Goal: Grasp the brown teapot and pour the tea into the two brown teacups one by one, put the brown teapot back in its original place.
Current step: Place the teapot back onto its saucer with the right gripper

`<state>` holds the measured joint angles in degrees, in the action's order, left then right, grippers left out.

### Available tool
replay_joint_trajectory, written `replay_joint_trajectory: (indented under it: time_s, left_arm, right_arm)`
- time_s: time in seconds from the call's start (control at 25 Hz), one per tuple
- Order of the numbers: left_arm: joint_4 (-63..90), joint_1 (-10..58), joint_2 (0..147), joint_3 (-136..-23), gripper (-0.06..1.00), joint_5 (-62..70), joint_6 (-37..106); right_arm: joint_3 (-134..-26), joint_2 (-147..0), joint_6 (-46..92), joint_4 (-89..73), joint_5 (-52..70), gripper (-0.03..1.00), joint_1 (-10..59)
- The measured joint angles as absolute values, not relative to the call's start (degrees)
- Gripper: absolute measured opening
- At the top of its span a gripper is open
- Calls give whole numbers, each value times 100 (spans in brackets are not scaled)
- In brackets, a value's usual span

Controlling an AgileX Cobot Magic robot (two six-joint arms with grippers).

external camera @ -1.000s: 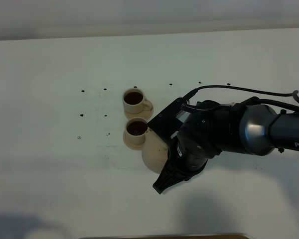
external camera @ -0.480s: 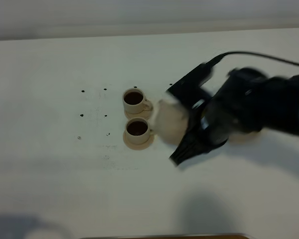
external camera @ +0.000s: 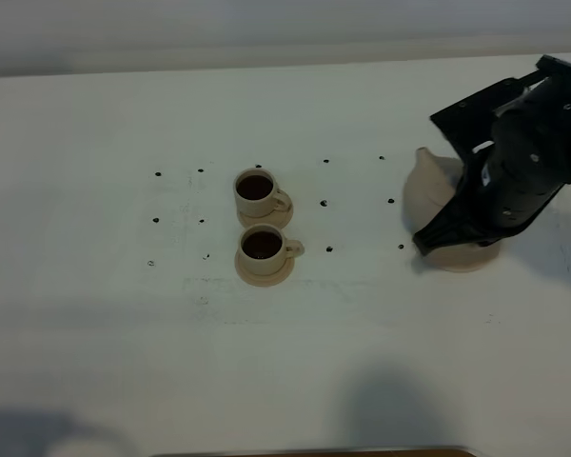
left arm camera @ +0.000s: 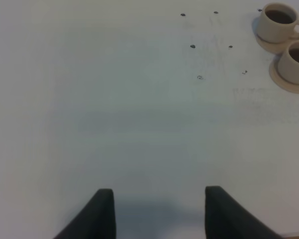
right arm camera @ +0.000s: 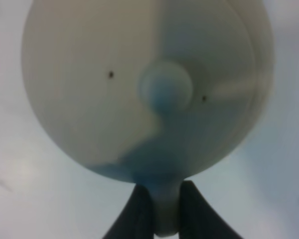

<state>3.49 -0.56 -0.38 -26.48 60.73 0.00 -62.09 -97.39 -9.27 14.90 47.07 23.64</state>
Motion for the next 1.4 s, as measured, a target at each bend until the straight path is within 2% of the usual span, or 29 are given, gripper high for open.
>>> replay_joint_trajectory:
  time_s: [1.24,1.32,1.4]
  left_arm:
    - [349,-56,-38,-2648,48,6073,0]
    - [349,-56,-38,-2648,48,6073,0]
    - [349,-56,-38,-2648,48,6073,0]
  right_arm:
    - [-6209,-10696,-950,1546,4324,9,1887]
    - [-6209,-10696,-1014,1540,4324,10,1887]
    - [-6209,-10703,-1047,1534,4277,16,1887]
